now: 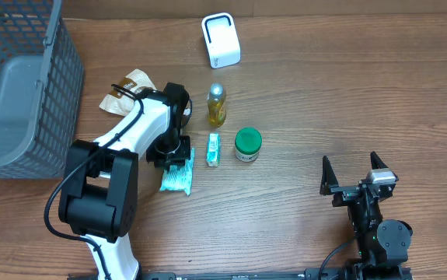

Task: Scan the item barcode

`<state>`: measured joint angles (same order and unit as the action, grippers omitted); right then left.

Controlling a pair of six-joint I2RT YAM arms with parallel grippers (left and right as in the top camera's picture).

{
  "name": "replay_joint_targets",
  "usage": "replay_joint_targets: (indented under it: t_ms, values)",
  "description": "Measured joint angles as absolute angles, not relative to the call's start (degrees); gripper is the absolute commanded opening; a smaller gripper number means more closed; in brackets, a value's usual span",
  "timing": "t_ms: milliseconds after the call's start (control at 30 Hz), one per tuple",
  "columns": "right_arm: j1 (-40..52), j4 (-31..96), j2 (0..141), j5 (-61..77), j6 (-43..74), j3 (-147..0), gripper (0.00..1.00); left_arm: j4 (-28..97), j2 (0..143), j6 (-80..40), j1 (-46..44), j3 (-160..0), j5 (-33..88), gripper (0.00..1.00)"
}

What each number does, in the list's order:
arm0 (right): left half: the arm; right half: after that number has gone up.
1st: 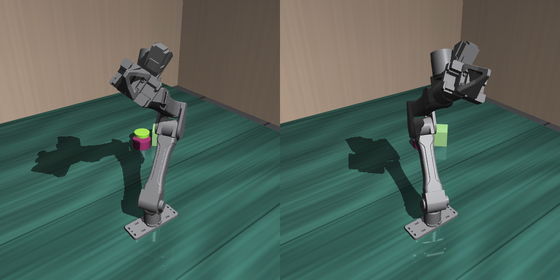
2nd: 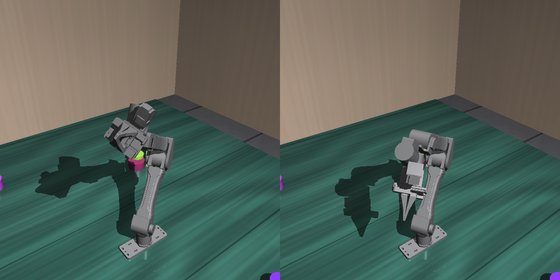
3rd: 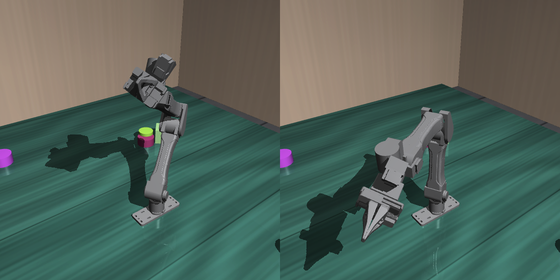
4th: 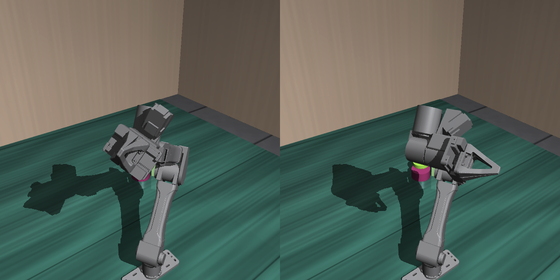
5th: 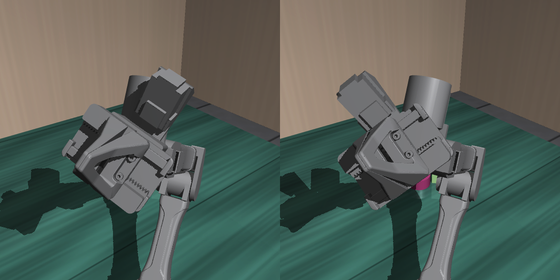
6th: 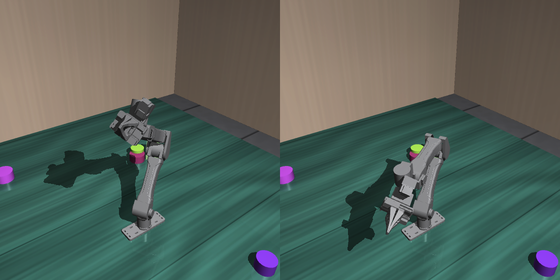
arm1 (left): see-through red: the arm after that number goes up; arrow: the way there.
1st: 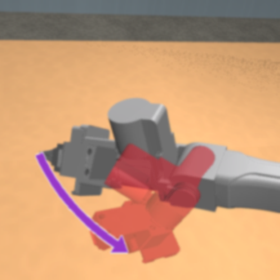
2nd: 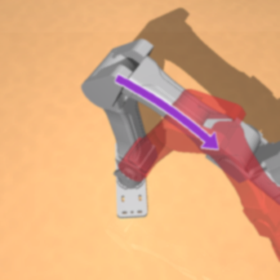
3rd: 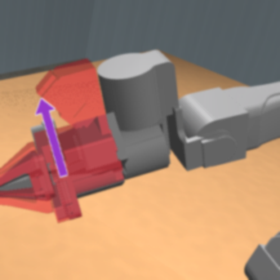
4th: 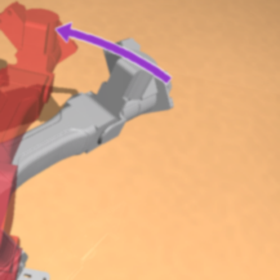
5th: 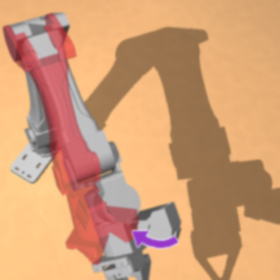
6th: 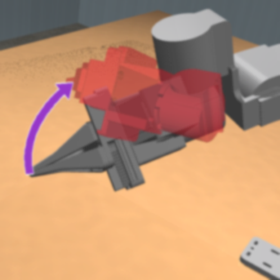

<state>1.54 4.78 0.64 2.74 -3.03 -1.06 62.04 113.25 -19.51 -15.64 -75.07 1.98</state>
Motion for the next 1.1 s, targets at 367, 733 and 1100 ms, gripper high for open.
replay_joint_targets:
  t_ms: [367,733,1100]
  values:
    - [1.54,4.75,0.64,2.74,-3.03,-1.06,1.00,67.24,113.38,-19.22,-15.62,-83.57,1.54,0.32]
    - [1.54,4.78,0.64,2.74,-3.01,-1.06,1.00,72.34,113.25,-19.05,-15.62,-82.15,2.46,0.33]
    - [1.54,4.75,0.64,2.74,-3.03,-1.06,1.00,63.61,111.26,-20.18,-15.64,-72.36,2.44,0.37]
